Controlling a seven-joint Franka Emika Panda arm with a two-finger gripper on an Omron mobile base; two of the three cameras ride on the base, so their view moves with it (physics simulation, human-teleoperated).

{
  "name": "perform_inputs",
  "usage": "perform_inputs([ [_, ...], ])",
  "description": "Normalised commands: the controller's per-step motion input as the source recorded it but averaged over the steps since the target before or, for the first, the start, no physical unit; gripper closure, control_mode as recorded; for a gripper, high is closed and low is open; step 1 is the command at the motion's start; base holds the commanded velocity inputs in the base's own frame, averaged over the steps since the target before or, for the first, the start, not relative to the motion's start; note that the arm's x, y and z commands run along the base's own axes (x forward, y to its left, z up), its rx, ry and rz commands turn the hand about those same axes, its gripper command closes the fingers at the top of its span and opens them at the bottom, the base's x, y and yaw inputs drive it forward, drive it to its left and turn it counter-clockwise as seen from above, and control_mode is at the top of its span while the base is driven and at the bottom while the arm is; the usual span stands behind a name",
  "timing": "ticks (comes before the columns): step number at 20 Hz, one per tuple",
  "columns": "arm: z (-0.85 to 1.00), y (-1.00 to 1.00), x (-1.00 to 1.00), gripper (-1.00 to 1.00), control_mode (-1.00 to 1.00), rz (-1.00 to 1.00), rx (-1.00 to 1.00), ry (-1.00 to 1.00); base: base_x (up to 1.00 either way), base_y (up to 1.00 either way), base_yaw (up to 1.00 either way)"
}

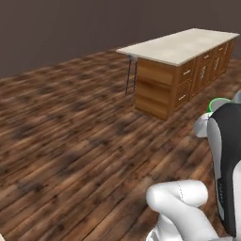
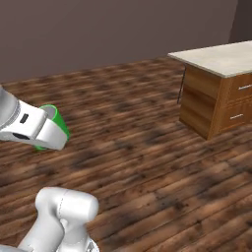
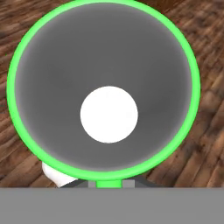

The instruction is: Clear the mugs and bowl far away from the sink.

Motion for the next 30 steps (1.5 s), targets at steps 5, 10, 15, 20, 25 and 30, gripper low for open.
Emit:
perform_inputs([
  [5, 0.0, 0.0, 0.0, 1.0, 1.0, 0.0, 0.0, 0.0, 1.0, -0.05, -0.31],
  [10, 0.0, 0.0, 0.0, 1.0, 1.0, 0.0, 0.0, 0.0, 1.0, -0.01, -0.08],
  [15, 0.0, 0.0, 0.0, 1.0, 1.0, 0.0, 0.0, 0.0, 1.0, 0.0, -0.04],
  [20, 0.0, 0.0, 0.0, 1.0, 1.0, 0.0, 0.0, 0.0, 1.0, 0.0, -0.04],
  [25, 0.0, 0.0, 0.0, 1.0, 1.0, 0.0, 0.0, 0.0, 1.0, 0.0, -0.04],
  [30, 0.0, 0.0, 0.0, 1.0, 1.0, 0.0, 0.0, 0.0, 1.0, 0.0, -0.03],
])
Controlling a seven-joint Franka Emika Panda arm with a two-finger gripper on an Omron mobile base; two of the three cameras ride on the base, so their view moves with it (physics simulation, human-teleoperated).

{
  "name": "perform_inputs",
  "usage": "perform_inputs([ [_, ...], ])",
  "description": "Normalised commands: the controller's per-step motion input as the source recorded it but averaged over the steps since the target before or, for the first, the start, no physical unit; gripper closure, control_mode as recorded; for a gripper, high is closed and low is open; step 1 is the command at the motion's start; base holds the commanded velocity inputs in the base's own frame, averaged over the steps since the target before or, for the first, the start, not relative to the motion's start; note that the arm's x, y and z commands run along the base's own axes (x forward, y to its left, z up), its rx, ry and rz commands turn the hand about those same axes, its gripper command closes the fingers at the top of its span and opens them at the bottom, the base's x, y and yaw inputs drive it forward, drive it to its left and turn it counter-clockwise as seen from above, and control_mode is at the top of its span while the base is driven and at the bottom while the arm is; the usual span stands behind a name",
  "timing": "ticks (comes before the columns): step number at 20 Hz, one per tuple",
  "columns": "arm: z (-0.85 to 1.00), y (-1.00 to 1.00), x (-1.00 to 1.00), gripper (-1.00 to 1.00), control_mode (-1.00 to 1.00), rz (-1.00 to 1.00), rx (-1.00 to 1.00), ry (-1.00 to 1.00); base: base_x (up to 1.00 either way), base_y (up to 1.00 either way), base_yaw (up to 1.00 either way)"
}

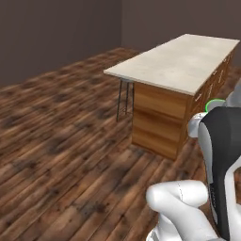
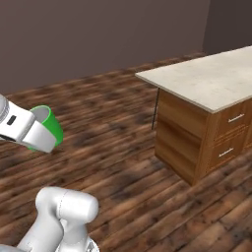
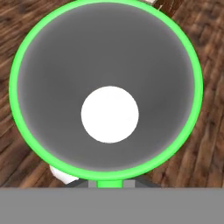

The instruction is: Clear the mugs and bowl far away from the sink.

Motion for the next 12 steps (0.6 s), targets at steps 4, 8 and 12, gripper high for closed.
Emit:
perform_inputs([
  [4, 0.0, 0.0, 0.0, 1.0, 1.0, 0.0, 0.0, 0.0, 1.0, 0.0, -0.18],
  [8, 0.0, 0.0, 0.0, 1.0, 1.0, 0.0, 0.0, 0.0, 1.0, 0.0, -0.34],
  [12, 0.0, 0.0, 0.0, 1.0, 1.0, 0.0, 0.0, 0.0, 1.0, 0.08, -0.46],
])
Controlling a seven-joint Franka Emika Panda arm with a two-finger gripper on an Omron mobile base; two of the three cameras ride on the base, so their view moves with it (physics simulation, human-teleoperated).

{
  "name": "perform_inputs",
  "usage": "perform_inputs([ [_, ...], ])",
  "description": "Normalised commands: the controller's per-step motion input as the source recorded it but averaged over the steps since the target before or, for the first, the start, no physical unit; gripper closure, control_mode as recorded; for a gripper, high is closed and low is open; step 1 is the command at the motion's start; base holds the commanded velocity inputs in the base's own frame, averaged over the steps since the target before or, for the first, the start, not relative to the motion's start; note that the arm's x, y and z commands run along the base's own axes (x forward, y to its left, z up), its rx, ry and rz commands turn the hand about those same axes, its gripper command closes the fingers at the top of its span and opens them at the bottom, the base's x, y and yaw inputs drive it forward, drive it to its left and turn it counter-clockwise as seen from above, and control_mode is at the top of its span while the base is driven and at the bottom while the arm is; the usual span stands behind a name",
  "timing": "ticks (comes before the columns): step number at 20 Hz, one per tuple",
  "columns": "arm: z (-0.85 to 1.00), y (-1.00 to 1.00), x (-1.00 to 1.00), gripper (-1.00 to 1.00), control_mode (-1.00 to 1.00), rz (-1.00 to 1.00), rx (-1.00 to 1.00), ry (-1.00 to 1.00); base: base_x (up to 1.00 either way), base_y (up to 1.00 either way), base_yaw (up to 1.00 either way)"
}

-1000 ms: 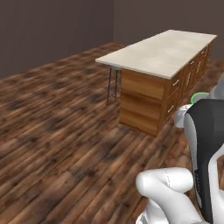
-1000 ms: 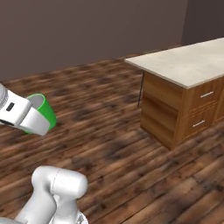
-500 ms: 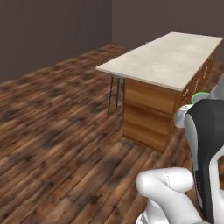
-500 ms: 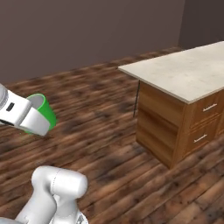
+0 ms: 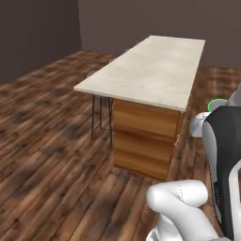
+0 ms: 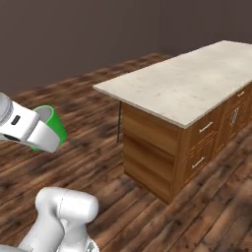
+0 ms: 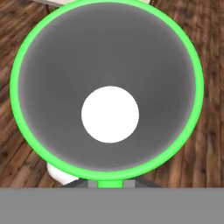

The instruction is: Clear the mugs and bowl far away from the sink.

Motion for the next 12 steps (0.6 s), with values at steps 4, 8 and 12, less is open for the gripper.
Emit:
perform_inputs([
  [4, 0.0, 0.0, 0.0, 1.0, 1.0, 0.0, 0.0, 0.0, 1.0, 0.2, -0.5],
  [8, 0.0, 0.0, 0.0, 1.0, 1.0, 0.0, 0.0, 0.0, 1.0, 0.21, -0.51],
  [12, 0.0, 0.0, 0.0, 1.0, 1.0, 0.0, 0.0, 0.0, 1.0, 0.26, -0.44],
])
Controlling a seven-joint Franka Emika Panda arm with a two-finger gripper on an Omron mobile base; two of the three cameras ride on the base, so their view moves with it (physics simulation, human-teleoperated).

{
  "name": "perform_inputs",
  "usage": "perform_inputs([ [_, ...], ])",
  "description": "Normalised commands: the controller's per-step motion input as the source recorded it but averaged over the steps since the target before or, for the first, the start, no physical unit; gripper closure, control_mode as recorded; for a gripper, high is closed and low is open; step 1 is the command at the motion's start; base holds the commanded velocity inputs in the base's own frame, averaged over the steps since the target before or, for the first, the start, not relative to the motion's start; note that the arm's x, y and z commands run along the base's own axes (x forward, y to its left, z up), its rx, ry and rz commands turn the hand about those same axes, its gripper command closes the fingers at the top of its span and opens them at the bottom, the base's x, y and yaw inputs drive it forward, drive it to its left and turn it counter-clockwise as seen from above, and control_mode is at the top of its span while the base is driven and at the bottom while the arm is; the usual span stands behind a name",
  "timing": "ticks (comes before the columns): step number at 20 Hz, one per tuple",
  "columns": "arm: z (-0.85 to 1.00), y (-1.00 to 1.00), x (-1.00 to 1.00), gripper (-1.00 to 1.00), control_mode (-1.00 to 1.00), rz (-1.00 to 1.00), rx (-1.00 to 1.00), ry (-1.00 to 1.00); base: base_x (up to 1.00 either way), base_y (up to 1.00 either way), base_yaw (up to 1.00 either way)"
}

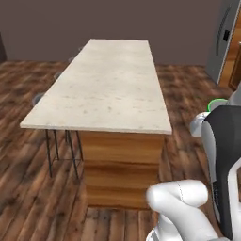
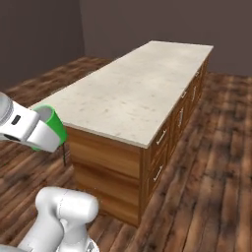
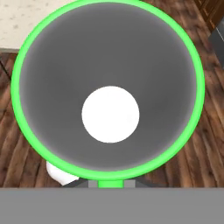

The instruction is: Clear the mugs and bowl far away from the sink.

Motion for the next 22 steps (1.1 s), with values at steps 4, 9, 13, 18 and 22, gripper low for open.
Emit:
perform_inputs([
  [4, 0.0, 0.0, 0.0, 1.0, 1.0, 0.0, 0.0, 0.0, 1.0, 0.22, -0.3],
  [9, 0.0, 0.0, 0.0, 1.0, 1.0, 0.0, 0.0, 0.0, 1.0, 0.55, -0.27],
  [13, 0.0, 0.0, 0.0, 1.0, 1.0, 0.0, 0.0, 0.0, 1.0, 0.4, -0.18],
  [18, 0.0, 0.0, 0.0, 1.0, 1.0, 0.0, 0.0, 0.0, 1.0, 0.13, 0.01],
  [22, 0.0, 0.0, 0.0, 1.0, 1.0, 0.0, 0.0, 0.0, 1.0, 0.3, -0.08],
])
